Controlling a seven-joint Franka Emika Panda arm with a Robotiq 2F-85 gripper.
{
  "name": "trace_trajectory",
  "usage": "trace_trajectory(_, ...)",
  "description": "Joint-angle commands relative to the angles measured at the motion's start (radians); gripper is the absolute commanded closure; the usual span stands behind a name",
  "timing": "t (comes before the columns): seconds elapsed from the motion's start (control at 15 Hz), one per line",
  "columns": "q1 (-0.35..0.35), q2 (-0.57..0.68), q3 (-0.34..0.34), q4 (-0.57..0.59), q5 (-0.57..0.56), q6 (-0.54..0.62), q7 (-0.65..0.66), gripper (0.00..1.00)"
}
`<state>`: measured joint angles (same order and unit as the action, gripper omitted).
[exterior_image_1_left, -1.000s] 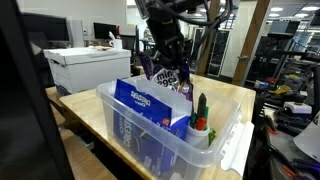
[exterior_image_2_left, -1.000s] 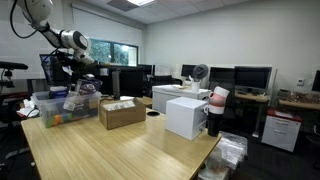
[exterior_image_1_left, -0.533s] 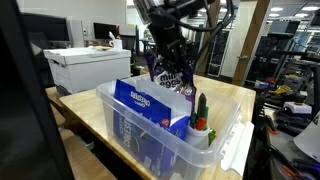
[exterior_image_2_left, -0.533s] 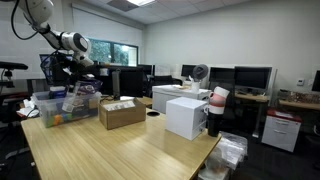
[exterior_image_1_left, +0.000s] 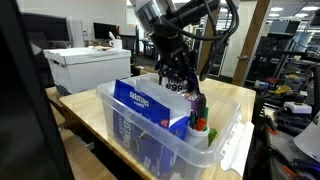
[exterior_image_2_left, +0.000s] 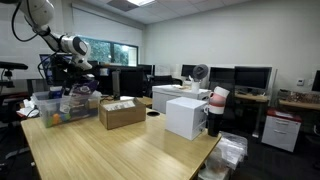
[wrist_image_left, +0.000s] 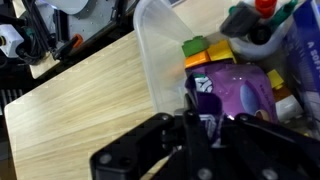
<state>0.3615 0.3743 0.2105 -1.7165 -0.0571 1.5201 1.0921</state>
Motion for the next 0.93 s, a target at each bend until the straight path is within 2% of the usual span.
trace_trajectory(0.0,0.003,-0.042,0.009,-0.028,0.026,0.002,-0.071,0.73)
trace_trajectory(0.47,0.002,-0.14,0.002,-0.018,-0.033,-0.002,-0.121,0.42)
trace_trajectory(0.87,-0.034,-0.284,-0.017,-0.037,-0.086,0.028,-0.135,0.15)
